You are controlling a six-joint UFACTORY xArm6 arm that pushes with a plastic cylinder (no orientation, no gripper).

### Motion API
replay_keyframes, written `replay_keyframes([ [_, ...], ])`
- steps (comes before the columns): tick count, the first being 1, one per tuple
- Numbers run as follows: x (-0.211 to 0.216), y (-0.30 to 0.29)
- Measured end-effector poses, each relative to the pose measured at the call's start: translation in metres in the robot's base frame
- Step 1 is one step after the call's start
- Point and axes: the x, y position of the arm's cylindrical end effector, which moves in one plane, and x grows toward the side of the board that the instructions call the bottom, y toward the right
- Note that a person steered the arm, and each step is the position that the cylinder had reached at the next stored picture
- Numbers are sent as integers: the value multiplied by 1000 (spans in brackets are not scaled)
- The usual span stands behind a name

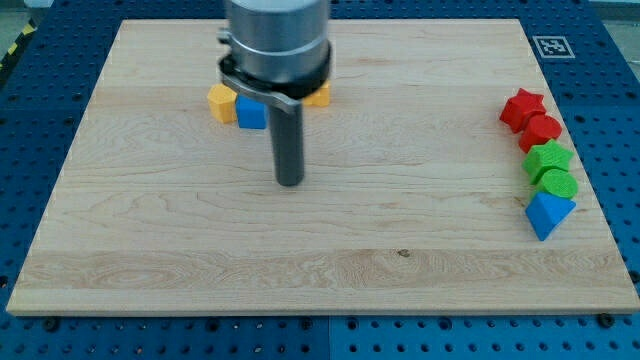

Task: Separate the blue cube from yellow hexagon

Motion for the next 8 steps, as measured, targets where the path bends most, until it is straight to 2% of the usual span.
replay_keyframes([
  [1, -18, -13],
  [2, -24, 15],
  [3, -24, 68],
  [4, -48, 69],
  [5, -84, 59],
  [7, -139, -21],
  [8, -132, -48],
])
